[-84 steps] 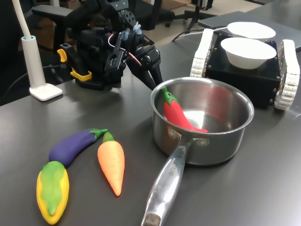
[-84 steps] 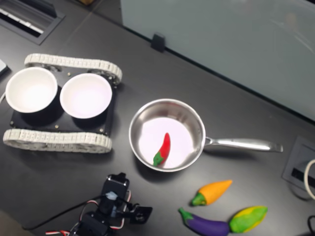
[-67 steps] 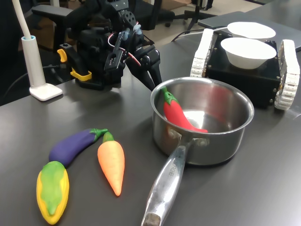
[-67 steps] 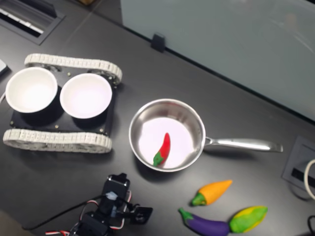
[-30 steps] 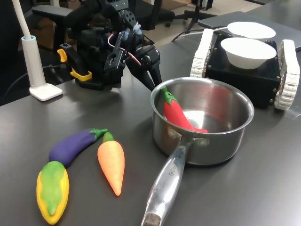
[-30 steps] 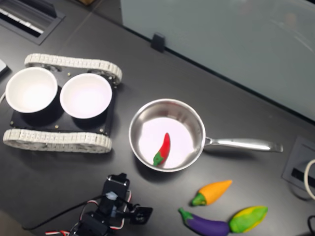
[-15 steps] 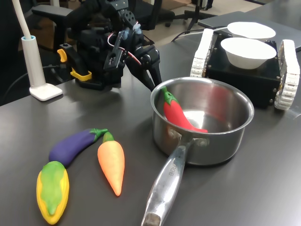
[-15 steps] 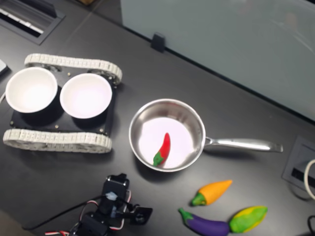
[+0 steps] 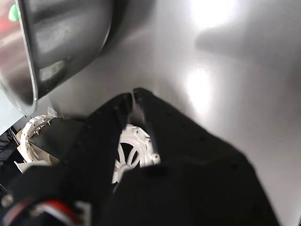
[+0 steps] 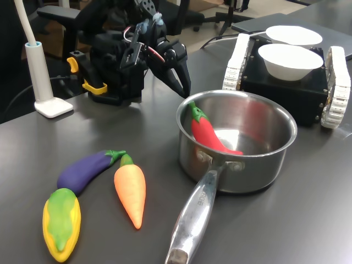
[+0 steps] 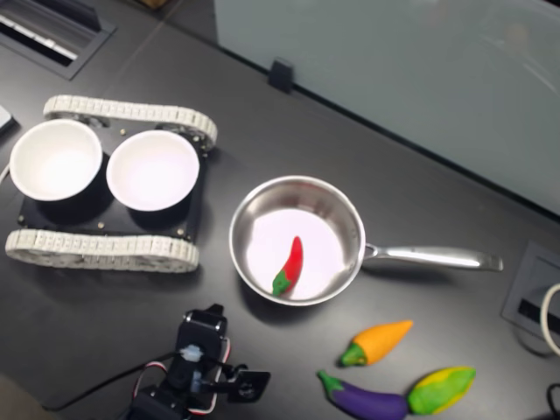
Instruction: Pick up the carrot and place them in the pan
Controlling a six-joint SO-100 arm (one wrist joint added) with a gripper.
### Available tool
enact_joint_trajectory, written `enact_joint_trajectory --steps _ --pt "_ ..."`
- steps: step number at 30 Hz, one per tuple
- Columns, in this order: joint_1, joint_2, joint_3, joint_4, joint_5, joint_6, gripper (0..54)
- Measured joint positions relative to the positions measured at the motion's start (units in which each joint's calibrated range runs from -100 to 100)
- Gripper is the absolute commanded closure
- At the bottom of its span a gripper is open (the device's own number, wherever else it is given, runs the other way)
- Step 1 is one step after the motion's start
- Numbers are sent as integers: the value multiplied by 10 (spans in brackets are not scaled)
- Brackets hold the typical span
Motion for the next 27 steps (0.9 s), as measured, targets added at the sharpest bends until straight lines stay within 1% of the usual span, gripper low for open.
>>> enact_joint_trajectory --steps 3,10,16,21,24,27 --pt "18 41 -28 -2 0 0 534" --pt "24 74 -86 1 3 0 534" --pt "24 95 -156 25 3 0 534" --pt "44 121 -221 53 4 -1 534" --pt "69 136 -264 70 8 -15 534" --pt "89 148 -298 76 9 -18 534"
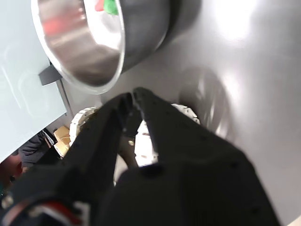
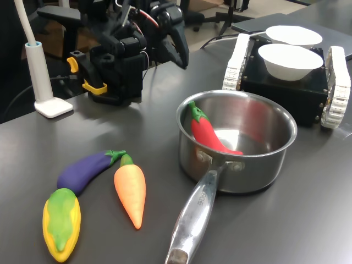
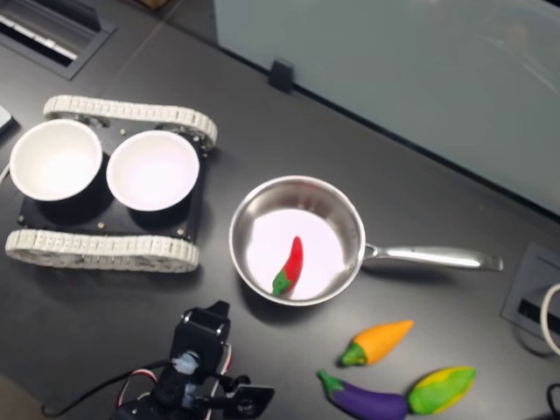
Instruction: Pick up the carrot and place them in the pan
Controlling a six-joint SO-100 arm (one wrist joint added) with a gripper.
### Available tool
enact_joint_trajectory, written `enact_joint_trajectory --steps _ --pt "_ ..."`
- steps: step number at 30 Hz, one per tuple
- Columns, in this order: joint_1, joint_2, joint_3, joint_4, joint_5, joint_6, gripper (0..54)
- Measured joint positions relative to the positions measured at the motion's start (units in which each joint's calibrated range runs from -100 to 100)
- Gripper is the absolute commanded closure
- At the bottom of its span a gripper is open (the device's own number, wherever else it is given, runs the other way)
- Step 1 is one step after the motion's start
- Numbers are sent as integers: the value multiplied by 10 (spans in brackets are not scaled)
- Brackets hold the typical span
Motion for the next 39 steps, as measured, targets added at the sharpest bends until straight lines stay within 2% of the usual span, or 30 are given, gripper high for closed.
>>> enact_joint_trajectory --steps 21,39 --pt "101 84 -217 1 3 0 534" --pt "177 209 -373 1 -5 0 533"
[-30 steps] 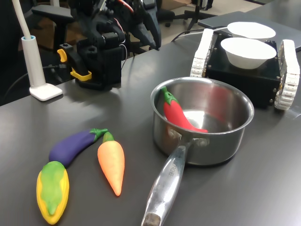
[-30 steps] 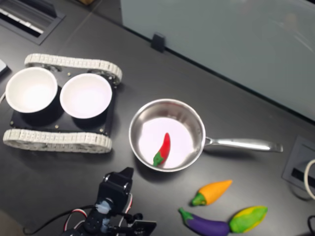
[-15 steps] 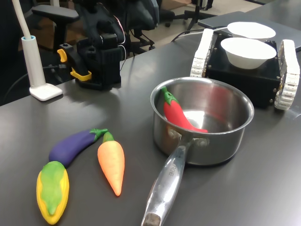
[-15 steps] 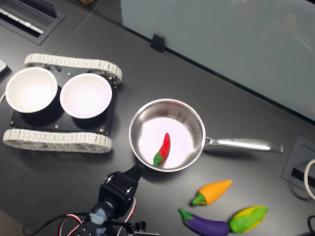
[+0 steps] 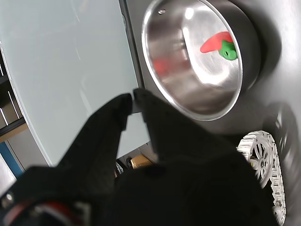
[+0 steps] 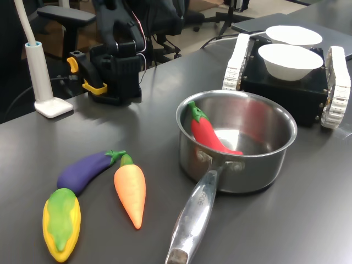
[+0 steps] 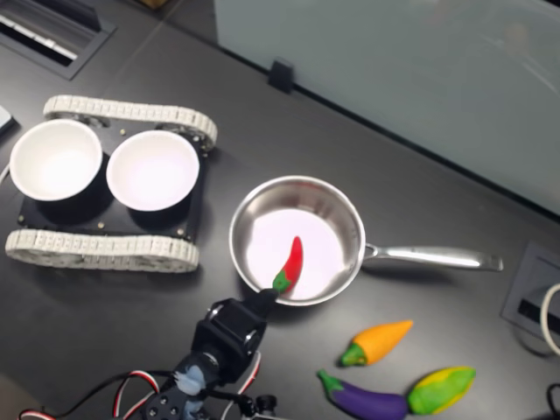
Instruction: Pick up the carrot and place them in the pan
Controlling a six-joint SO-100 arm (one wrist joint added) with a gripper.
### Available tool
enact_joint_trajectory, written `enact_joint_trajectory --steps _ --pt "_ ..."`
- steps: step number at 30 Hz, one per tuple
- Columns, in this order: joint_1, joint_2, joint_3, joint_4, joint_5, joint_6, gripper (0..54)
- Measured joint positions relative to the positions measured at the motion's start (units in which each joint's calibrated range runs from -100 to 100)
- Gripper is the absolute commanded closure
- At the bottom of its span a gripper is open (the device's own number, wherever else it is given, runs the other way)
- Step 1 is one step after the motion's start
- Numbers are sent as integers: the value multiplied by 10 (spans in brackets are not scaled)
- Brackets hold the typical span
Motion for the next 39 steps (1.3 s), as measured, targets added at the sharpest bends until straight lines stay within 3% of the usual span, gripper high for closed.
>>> enact_joint_trajectory --steps 14,28,39 --pt "100 132 -116 0 13 -1 528" --pt "230 248 -191 0 43 -63 527" --pt "297 338 -237 0 73 -76 516"
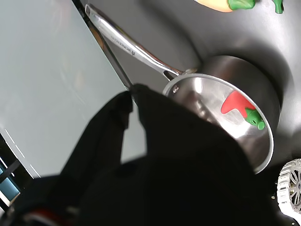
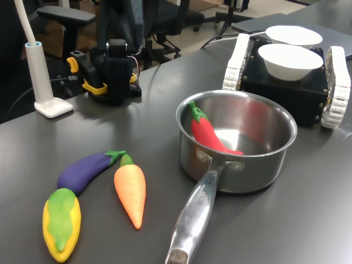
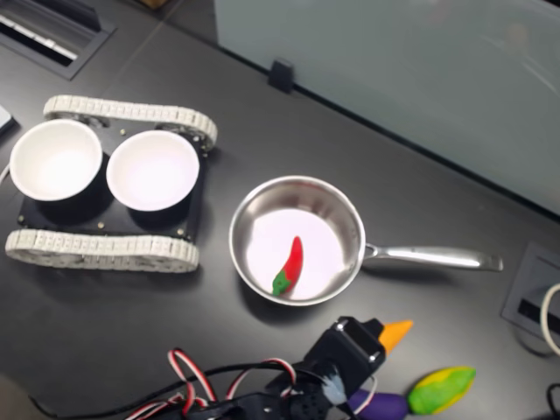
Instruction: Pick up the carrot and place them in the pan
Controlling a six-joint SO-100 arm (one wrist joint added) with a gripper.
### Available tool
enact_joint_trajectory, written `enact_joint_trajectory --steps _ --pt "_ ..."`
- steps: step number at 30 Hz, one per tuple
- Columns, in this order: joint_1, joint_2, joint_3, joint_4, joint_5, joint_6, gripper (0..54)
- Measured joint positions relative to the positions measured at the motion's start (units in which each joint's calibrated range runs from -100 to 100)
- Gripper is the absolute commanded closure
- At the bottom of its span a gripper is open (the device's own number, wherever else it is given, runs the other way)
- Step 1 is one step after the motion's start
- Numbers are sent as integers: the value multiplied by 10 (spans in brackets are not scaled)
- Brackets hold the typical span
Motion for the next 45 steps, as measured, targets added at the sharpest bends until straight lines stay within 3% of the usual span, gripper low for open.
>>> enact_joint_trajectory --steps 19,26,35,45 --pt "33 65 28 -9 36 0 497" --pt "42 78 59 -25 44 0 446" --pt "74 109 87 -58 49 0 337" --pt "87 151 87 -88 67 0 275"
